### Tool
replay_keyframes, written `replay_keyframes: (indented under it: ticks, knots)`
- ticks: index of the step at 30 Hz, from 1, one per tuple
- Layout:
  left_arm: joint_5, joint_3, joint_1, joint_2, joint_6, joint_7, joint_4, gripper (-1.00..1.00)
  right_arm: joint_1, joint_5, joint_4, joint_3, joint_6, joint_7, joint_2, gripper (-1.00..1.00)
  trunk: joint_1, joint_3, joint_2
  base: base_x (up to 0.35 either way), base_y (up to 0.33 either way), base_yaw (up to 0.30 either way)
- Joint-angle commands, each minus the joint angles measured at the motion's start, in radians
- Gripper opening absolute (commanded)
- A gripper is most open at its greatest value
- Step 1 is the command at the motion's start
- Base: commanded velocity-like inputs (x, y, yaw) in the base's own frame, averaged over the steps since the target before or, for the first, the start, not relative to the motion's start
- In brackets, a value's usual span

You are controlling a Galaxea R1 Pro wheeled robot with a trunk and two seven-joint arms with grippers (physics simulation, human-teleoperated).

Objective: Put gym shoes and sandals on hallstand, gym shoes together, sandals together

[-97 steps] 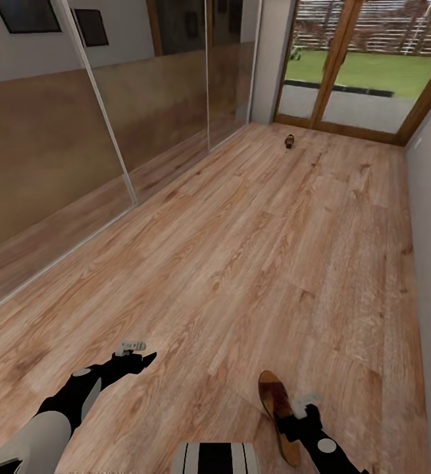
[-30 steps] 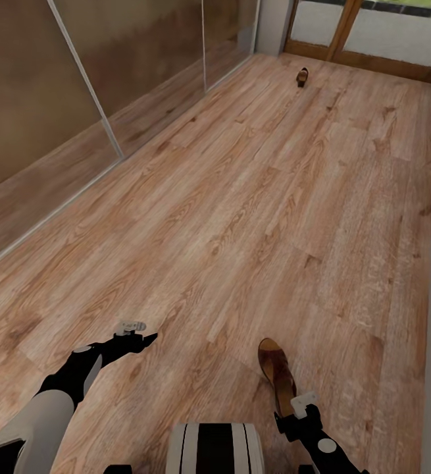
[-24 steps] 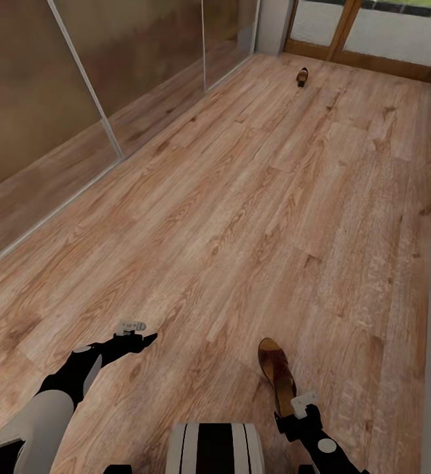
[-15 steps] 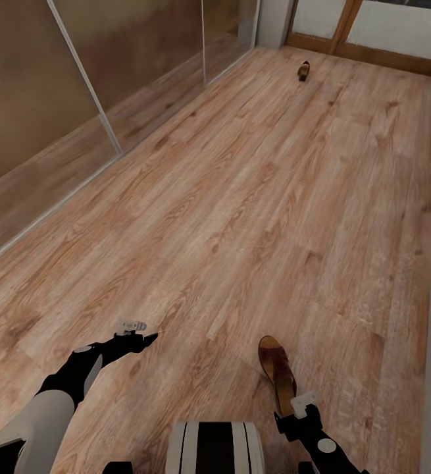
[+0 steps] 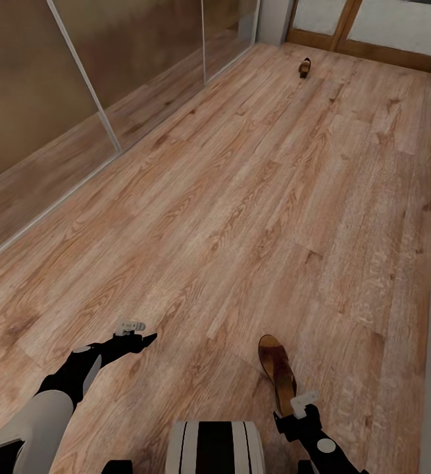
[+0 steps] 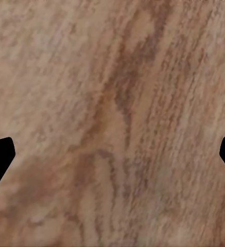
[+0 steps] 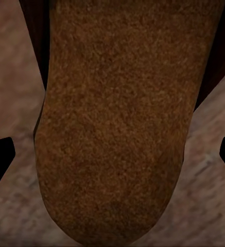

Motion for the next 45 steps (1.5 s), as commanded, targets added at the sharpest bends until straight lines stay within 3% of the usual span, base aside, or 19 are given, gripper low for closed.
replay_keyframes:
  ticks: [1, 4, 5, 43, 45]
  knots:
    - [-0.005, 0.008, 0.000, -0.001, 0.009, -0.008, -0.002, 1.00, 0.000, 0.004, 0.000, 0.000, -0.003, 0.003, 0.000, 1.00, 0.000, -0.001, 0.000, 0.000, 0.000, 0.000]
    - [-0.005, 0.008, -0.001, -0.002, 0.010, -0.008, -0.002, 1.00, 0.000, 0.004, 0.000, 0.000, -0.003, 0.003, 0.001, 1.00, 0.000, -0.001, 0.000, 0.000, 0.000, 0.000]
    - [-0.005, 0.008, -0.001, -0.002, 0.010, -0.008, -0.002, 1.00, 0.000, 0.004, 0.000, 0.000, -0.003, 0.003, 0.000, -1.00, 0.000, -0.001, 0.000, 0.000, 0.000, 0.000]
    - [-0.004, 0.007, 0.003, 0.002, -0.004, -0.009, -0.002, 1.00, 0.000, 0.005, 0.000, 0.000, -0.003, 0.004, -0.001, -1.00, 0.000, -0.001, 0.000, 0.000, 0.000, 0.000]
    - [-0.005, 0.007, 0.002, 0.002, -0.004, -0.008, -0.002, 1.00, 0.000, 0.006, 0.000, 0.000, -0.003, 0.003, -0.001, -1.00, -0.001, 0.007, 0.000, 0.000, 0.000, 0.000]
